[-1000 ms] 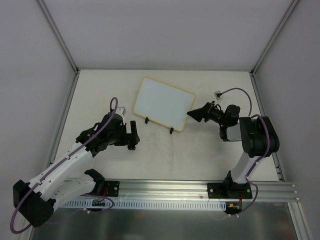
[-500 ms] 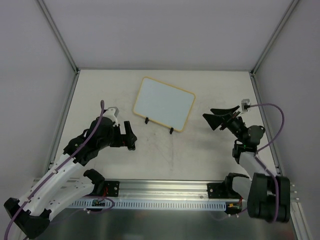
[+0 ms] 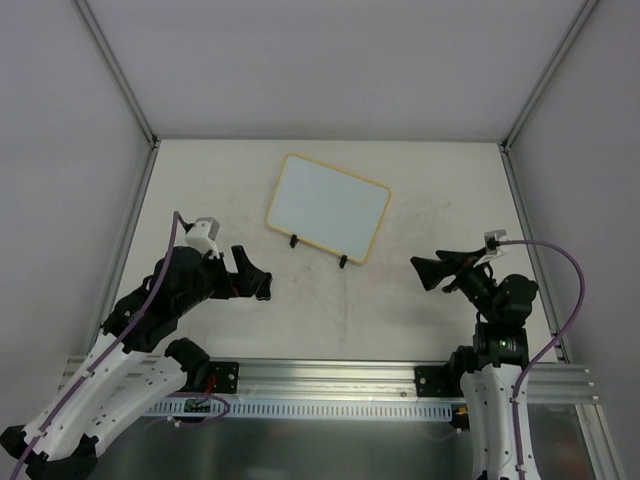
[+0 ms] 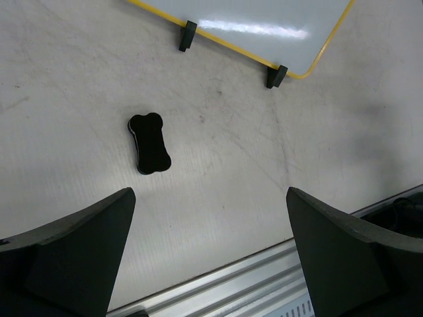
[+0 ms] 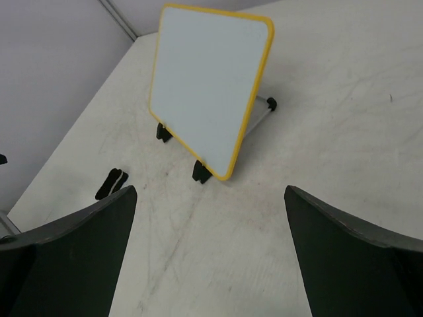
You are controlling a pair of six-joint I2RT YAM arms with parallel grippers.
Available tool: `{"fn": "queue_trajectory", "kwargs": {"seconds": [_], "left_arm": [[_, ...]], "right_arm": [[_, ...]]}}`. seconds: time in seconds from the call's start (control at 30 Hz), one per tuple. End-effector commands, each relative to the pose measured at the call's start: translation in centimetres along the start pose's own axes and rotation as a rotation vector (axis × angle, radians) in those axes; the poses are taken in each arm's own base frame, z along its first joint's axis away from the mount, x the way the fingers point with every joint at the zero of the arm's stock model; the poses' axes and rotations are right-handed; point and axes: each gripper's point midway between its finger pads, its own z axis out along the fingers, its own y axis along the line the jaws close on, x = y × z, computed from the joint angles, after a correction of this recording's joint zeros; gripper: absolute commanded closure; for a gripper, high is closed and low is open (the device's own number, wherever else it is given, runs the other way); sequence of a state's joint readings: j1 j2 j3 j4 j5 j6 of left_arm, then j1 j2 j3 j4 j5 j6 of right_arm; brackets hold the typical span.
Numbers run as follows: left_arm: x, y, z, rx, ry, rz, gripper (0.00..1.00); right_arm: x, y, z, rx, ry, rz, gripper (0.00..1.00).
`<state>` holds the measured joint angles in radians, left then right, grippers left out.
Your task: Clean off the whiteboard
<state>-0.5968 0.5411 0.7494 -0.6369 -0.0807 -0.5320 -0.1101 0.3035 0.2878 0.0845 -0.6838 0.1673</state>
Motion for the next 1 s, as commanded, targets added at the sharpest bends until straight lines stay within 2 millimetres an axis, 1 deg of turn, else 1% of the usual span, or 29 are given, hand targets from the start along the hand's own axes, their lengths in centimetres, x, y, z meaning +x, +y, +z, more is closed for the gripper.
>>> {"fn": "queue_trajectory", "kwargs": {"seconds": [0.0,0.07,0.1,0.13,0.2,0.3,0.4,0.5,0.57,0.8,0.97], "left_arm": [[-0.5,0.0,-0.5,0.0,-0.03,0.008,0.01],[-0.7,0.0,-0.8,0.005,-0.048,-0.004,0.01],[-0.8,0.2,-0.9,-0.002,-0.06,-0.013,0.01],[-1.2,0.6,-1.0,-0.024,-0.084,-0.022,0.01],[-1.5,0.6,-1.5,-0.015,-0.108,-0.02,0.01],[-2.1,0.4,-2.1,-0.003,-0.134,-0.004,0.01],[-2.3,0.3,-2.4,0.002,-0.149,-0.004,0.01],[-2.2,0.6,-2.4,-0.004,-0.157,-0.024,0.01],[-2.2,0.7,-2.5,-0.006,-0.164,-0.025,0.01],[-2.5,0.9,-2.9,-0.004,-0.191,-0.023,0.01],[-2.4,1.0,-2.8,-0.012,-0.189,-0.029,0.01]], "right_arm": [[2.0,-0.8,-0.9,0.07,0.083,0.052,0.01],[1.9,-1.4,-1.3,0.12,0.076,0.047,0.01],[2.4,-1.7,-1.6,0.141,0.09,0.057,0.01],[2.4,-1.8,-1.8,0.156,0.091,0.055,0.01],[2.5,-2.2,-2.5,0.202,0.102,0.04,0.01],[2.8,-2.0,-2.5,0.19,0.112,0.048,0.01],[3.4,-2.8,-2.4,0.224,0.126,0.068,0.01],[3.7,-3.0,-2.3,0.226,0.137,0.078,0.01],[3.9,-3.0,-2.3,0.221,0.142,0.081,0.01],[3.5,-2.7,-2.4,0.211,0.117,0.063,0.01],[3.5,-2.5,-2.4,0.203,0.122,0.064,0.01]]}}
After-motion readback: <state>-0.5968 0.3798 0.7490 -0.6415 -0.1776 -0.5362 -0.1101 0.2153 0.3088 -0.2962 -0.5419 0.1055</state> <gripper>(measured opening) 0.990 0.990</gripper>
